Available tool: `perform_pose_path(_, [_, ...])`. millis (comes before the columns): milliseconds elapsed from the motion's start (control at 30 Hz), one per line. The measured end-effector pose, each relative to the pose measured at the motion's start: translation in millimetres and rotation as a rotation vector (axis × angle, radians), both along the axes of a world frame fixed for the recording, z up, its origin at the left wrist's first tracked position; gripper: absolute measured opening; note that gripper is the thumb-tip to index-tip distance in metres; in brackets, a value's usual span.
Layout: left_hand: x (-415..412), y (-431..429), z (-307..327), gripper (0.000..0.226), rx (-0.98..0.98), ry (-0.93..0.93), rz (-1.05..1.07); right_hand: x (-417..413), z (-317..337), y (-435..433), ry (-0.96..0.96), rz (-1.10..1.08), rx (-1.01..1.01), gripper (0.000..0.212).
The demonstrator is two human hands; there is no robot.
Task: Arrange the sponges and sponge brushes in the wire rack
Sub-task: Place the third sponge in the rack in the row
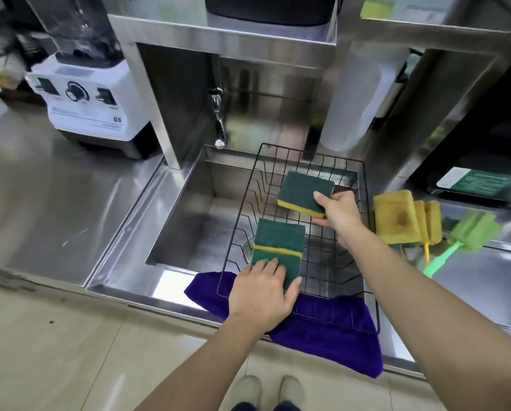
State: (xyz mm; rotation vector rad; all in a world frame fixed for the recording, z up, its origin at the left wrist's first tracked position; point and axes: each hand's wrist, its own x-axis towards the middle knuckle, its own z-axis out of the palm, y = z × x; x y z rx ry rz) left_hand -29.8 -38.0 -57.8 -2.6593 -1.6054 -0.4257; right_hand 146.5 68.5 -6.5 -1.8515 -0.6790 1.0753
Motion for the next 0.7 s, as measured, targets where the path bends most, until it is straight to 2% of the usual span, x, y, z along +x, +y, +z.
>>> perform_pose_path(200, [0,0,-4,0.048,0.026,-0.035,0.002,0,-17,4,0.035,0.013,-0.108,0.045])
perform_pose_path(467, [-1,-1,-8,0.039,0.119,-0.04,0.025,-8,-36,11,-0.009,0.069,-0.134,0.034])
perform_pose_path(700, [1,-1,-10,0.037,0.128,-0.071,0.037,-18,-41,11,-0.187,0.199,-0.136,0.04])
